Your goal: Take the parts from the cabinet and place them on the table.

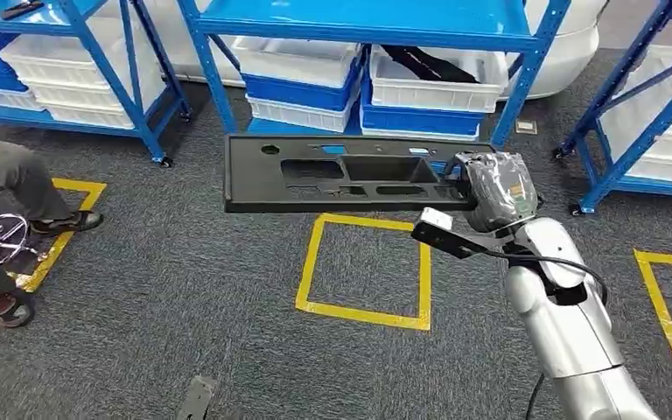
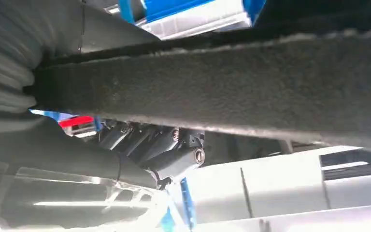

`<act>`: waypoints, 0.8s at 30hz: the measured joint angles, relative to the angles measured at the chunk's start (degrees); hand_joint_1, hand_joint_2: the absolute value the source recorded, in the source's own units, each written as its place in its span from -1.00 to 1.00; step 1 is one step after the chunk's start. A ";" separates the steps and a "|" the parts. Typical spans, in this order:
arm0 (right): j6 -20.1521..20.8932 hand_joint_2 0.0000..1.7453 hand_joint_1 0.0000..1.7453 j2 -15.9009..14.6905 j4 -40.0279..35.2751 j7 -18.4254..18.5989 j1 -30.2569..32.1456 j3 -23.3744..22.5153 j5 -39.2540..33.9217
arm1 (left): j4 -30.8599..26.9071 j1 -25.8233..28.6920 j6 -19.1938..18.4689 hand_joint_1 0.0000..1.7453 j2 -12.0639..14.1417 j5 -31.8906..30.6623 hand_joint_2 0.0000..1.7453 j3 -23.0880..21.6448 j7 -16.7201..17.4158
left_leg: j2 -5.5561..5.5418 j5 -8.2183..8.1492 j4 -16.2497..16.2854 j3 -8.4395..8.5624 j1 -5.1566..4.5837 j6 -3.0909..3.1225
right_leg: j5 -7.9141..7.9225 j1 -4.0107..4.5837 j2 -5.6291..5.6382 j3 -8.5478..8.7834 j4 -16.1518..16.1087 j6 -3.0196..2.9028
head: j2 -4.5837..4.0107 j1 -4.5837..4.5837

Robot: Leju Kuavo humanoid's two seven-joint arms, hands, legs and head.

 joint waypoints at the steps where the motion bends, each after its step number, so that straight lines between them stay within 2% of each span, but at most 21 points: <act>1: -0.02 1.00 0.98 0.00 -0.15 0.07 0.00 -0.02 0.07 | -0.02 -0.06 0.00 -1.00 0.02 -0.04 1.00 0.00 0.02 | 1.93 1.60 -5.27 3.45 -0.44 0.84 | 0.03 0.04 -0.44 0.16 -0.02 0.05 | 0.00 -0.02; 2: -0.04 1.00 0.98 -0.02 -0.39 0.11 0.06 -0.09 0.11 | -0.07 -0.29 0.00 -1.00 0.18 -0.09 1.00 0.00 0.11 | 4.27 0.70 -7.75 4.66 -1.09 1.23 | 0.12 0.33 -1.04 0.10 0.06 0.28 | 0.00 0.09; 5: -0.15 1.00 0.98 -0.22 -0.57 0.31 0.17 -0.20 0.50 | -0.09 -0.28 -0.22 -1.00 0.18 -0.37 1.00 0.00 0.15 | 2.48 1.24 -7.79 3.92 -1.57 1.83 | 0.47 0.33 -2.77 0.11 -0.20 0.86 | 0.00 0.09; 6: -0.15 1.00 0.98 -0.17 -0.72 0.37 0.15 -0.20 0.61 | -0.09 -0.24 -0.24 -1.00 0.22 -0.42 1.00 0.00 0.17 | 1.88 1.81 -8.38 3.81 -1.59 2.30 | 0.76 0.49 -3.20 0.32 -0.54 1.32 | 0.00 -0.07; 7: -0.20 1.00 0.98 -0.26 -1.14 0.39 0.21 -0.26 0.88 | -0.09 -0.17 -0.26 -1.00 0.24 -0.44 1.00 0.02 0.22 | 1.39 2.94 -9.72 4.54 -0.65 2.48 | 0.23 0.72 -2.23 -0.58 0.02 1.60 | 0.00 0.20; 8: -0.22 1.00 0.98 -0.35 -1.20 0.39 0.19 -0.26 1.03 | -0.09 -0.30 -0.33 -1.00 0.09 -0.50 1.00 0.02 0.22 | 0.79 3.43 -10.29 4.48 -0.88 2.94 | -1.24 0.53 0.38 -1.10 1.77 1.29 | 0.00 0.17; 9: -0.22 1.00 0.98 -0.53 -1.27 0.42 0.23 -0.28 1.07 | -0.09 -0.46 -0.37 -1.00 0.02 -0.50 1.00 0.02 0.33 | 0.34 3.64 -10.26 4.18 -0.88 3.07 | -3.22 0.41 2.07 -2.78 5.68 0.79 | 0.00 0.26; 10: -0.22 1.00 0.98 -0.65 -1.27 0.48 0.39 -0.28 1.22 | -0.09 -0.51 -0.44 -1.00 -0.02 -0.52 1.00 0.02 0.46 | -0.33 3.75 -10.25 3.98 -0.89 3.06 | -5.12 0.40 2.76 -4.69 10.19 0.51 | 0.00 0.63; 11: -0.22 1.00 0.98 -0.72 -1.27 0.57 0.64 -0.28 1.44 | -0.09 -0.45 -0.52 -1.00 -0.07 -0.63 1.00 0.02 0.52 | -0.96 3.84 -10.24 3.81 -0.94 3.08 | -6.58 0.40 3.00 -6.42 14.18 0.42 | 0.00 0.61; 12: -0.20 1.00 0.98 -0.81 -1.27 0.59 0.95 -0.28 1.55 | -0.09 -0.36 -0.52 -1.00 -0.13 -0.70 1.00 0.02 0.65 | -1.72 3.98 -10.20 3.68 -0.99 3.06 | -7.45 0.41 3.09 -7.80 17.25 0.69 | 0.00 0.59; 13: -0.17 1.00 0.98 -0.85 -1.27 0.61 1.19 -0.28 1.70 | -0.09 -0.31 -0.52 -1.00 -0.11 -0.72 1.00 0.02 0.70 | -2.42 4.05 -10.17 3.64 -1.00 2.98 | -7.06 0.46 3.19 -7.61 16.91 1.07 | 0.00 0.63; 14: -0.17 1.00 0.98 -0.87 -1.27 0.61 1.39 -0.28 1.77 | -0.09 -0.30 -0.50 -1.00 -0.11 -0.83 1.00 0.02 0.70 | -3.06 4.10 -10.09 3.64 -1.00 2.93 | -5.66 0.45 3.29 -6.09 14.02 1.62 | 0.00 0.59; 15: -0.17 1.00 0.98 -0.87 -1.27 0.61 1.43 -0.28 1.90 | -0.09 -0.31 -0.50 -1.00 -0.13 -0.94 1.00 0.02 0.70 | -3.84 4.08 -9.82 3.64 -0.97 2.89 | -3.24 0.38 3.61 -3.20 8.52 2.29 | 0.00 0.61; 16: -0.17 1.00 0.98 -0.87 -1.31 0.61 1.41 -0.28 2.03 | -0.09 -0.35 -0.50 -1.00 -0.15 -0.96 1.00 0.02 0.70 | -4.44 3.93 -9.37 3.57 -0.94 2.68 | -1.05 0.15 4.46 -0.44 2.99 2.79 | 0.00 0.63; 17: -0.17 1.00 0.98 -0.90 -1.31 0.61 1.42 -0.28 2.12 | -0.09 -0.36 -0.50 -1.00 -0.15 -1.01 1.00 0.04 0.70 | -4.94 3.73 -8.89 3.06 -0.90 2.38 | -0.82 -0.27 7.07 0.89 -0.33 2.71 | 0.00 0.70; 18: -0.17 1.00 0.98 -0.90 -1.36 0.61 1.47 -0.26 2.21 | -0.09 -0.39 -0.48 -1.00 -0.13 -1.03 1.00 0.02 0.72 | -5.68 3.66 -8.13 2.22 -1.29 2.10 | -0.72 -0.09 6.84 1.14 -0.52 2.19 | 0.00 0.63; 21: -0.20 1.00 0.98 -0.85 -1.38 0.61 2.09 -0.22 2.43 | -0.07 0.07 -0.44 -1.00 -0.07 -1.03 1.00 0.02 0.79 | -6.79 4.18 -8.15 1.46 -1.06 1.47 | -0.46 0.24 5.39 0.72 -0.16 1.76 | 0.00 0.59; 22: -0.20 1.00 0.98 -0.76 -1.38 0.61 2.04 -0.17 2.43 | -0.07 0.08 -0.42 -1.00 0.31 -1.03 1.00 0.02 0.81 | -6.73 3.77 -7.76 1.21 -0.99 1.25 | -0.31 -0.77 4.66 0.85 -0.34 1.53 | 0.00 0.63; 23: -0.20 1.00 0.98 -0.85 -1.40 0.61 1.99 -0.22 2.45 | -0.09 0.09 -0.42 -1.00 0.09 -1.03 1.00 0.02 0.79 | -4.03 2.74 -6.49 0.78 -1.36 0.71 | -0.32 -0.55 4.33 0.96 -0.38 1.36 | 0.00 0.52; 24: -0.24 1.00 0.98 -0.83 -1.57 0.61 1.99 -0.22 2.60 | -0.09 -0.04 -0.42 -1.00 0.07 -1.03 1.00 0.02 0.79 | -1.97 0.74 -3.26 -0.81 -1.12 0.15 | -0.33 -0.48 3.70 0.97 -0.38 0.78 | 0.00 -0.17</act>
